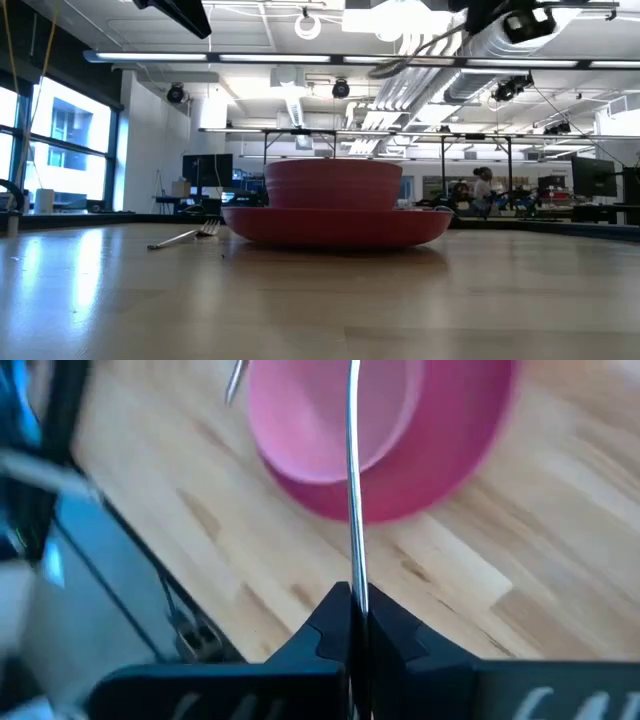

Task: Set table place
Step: Put the silver spoon into the pink bowl

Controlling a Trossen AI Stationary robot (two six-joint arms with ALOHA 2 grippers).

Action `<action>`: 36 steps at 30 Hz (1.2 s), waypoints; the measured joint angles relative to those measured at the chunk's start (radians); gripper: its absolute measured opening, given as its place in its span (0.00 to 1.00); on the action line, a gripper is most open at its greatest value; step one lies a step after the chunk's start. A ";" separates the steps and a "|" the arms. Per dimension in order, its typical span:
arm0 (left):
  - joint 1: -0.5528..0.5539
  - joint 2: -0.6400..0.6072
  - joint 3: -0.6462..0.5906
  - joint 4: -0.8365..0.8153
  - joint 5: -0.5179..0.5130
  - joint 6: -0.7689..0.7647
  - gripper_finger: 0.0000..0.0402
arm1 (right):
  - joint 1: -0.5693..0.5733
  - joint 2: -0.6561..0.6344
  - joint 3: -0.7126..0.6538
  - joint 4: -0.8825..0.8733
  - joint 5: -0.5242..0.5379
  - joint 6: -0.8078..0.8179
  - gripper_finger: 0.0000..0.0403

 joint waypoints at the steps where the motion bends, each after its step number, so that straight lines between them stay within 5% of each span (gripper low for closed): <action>1: 0.000 0.000 0.000 0.000 0.000 -0.005 0.18 | -0.020 0.046 0.031 -0.009 -0.046 -0.056 0.00; 7: 0.000 0.000 0.000 0.000 0.000 -0.013 0.18 | -0.093 0.316 0.205 -0.124 -0.253 -0.368 0.00; 13: 0.000 0.000 0.000 0.000 0.008 -0.014 0.18 | -0.117 0.545 0.341 -0.347 -0.288 -0.592 0.00; 20: 0.000 0.000 0.000 0.000 0.012 -0.016 0.18 | -0.140 0.720 0.432 -0.352 -0.305 -0.741 0.00; 36: 0.000 0.000 0.000 -0.001 0.020 -0.016 0.18 | -0.163 0.773 0.460 -0.378 -0.235 -0.814 0.06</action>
